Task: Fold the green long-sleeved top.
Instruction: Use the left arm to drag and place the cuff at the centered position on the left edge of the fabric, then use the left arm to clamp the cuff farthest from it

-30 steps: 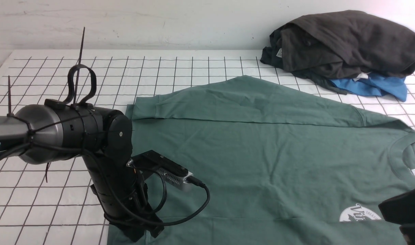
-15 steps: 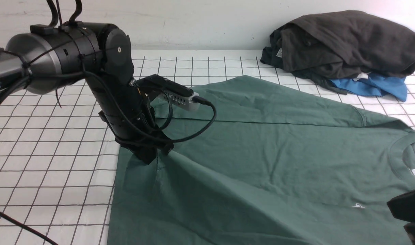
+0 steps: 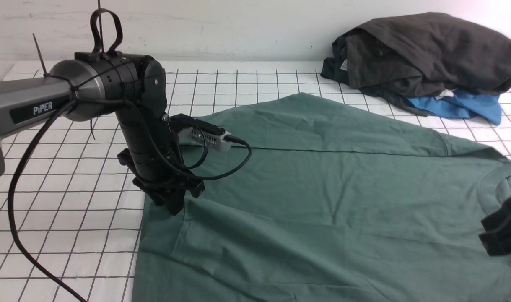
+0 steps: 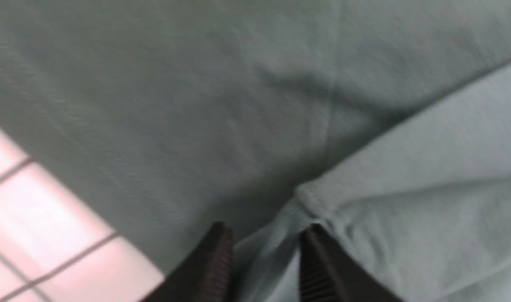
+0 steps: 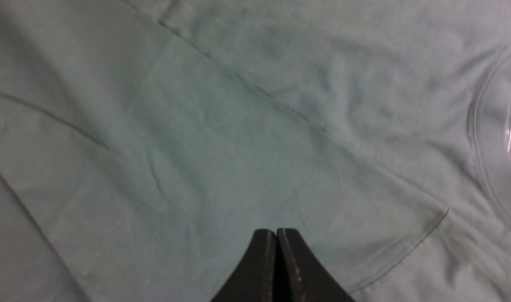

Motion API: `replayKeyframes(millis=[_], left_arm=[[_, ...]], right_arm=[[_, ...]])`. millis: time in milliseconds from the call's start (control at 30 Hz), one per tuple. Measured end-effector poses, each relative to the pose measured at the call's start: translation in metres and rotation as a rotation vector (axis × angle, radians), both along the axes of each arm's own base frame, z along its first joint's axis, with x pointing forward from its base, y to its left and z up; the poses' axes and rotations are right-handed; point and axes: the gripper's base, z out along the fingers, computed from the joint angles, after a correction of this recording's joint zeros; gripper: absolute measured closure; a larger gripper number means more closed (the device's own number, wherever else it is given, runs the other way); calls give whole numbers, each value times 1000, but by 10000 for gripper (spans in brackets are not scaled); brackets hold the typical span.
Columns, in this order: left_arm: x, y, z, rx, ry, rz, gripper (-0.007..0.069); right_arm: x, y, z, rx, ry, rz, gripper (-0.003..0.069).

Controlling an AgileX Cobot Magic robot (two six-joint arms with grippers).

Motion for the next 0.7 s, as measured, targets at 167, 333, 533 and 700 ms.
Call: replayKeyframes(millis=[167,333,533,700], left_arm=[[29,13,32,-34,-127,81,171],[64,25,45,-91,-252,160,127],[103,20,10,-124,-281,232,132],[122,20,-21,-100,-270,296,139]], right_arm=[[33,10,8,-6,-5,1,673],[59,19,8,-13,-1,12,673],[73,23,-4,-32,40,22,673],[76,24,-8,-36,54,23,673]])
